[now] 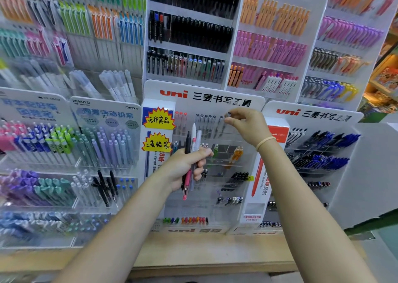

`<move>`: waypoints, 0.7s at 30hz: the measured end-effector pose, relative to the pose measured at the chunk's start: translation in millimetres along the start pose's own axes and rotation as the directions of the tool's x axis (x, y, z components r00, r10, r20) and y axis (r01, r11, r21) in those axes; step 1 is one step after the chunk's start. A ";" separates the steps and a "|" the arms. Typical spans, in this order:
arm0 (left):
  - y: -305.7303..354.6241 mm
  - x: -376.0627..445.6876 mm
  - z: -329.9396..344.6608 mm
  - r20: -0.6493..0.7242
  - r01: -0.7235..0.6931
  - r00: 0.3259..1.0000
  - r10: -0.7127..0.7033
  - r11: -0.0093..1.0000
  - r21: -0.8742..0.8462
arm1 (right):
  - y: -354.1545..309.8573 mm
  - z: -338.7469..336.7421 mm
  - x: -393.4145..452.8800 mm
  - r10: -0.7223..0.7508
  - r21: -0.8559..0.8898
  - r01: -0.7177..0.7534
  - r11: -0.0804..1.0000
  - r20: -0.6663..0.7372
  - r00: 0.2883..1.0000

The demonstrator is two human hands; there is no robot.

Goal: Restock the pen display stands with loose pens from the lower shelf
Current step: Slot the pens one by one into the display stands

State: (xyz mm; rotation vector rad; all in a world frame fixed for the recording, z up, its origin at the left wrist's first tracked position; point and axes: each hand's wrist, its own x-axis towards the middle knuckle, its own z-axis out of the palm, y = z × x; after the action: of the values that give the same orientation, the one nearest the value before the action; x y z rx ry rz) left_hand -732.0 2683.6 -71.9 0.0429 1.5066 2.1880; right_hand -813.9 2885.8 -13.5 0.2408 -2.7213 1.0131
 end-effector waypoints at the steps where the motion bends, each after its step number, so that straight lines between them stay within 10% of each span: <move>1: -0.6 -1.4 -0.6 0.001 0.004 1.000 -0.004 1.000 -0.004 | 0.0 -0.7 0.8 0.017 -0.014 -0.016 1.000 0.027 0.999; 10: -1.7 -6.2 -3.8 0.007 0.025 1.000 -0.025 1.000 -0.007 | 0.9 -1.0 -4.9 0.067 -0.017 -0.066 0.998 0.079 0.995; 15: -0.5 -12.1 -1.2 0.151 0.038 0.988 -0.038 0.999 0.005 | -28.0 -3.3 -50.8 -0.046 0.112 0.068 0.991 -0.187 0.981; 21: -18.1 -24.4 5.5 0.268 0.126 0.951 -0.157 0.983 0.131 | -35.7 24.5 -103.9 0.130 0.450 -0.264 0.853 0.307 0.943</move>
State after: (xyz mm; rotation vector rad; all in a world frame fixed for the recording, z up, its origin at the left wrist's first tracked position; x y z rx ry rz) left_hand -702.2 2683.6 -80.0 0.2600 1.4248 1.8928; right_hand -709.6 2850.6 -37.1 0.1884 -2.7076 1.8527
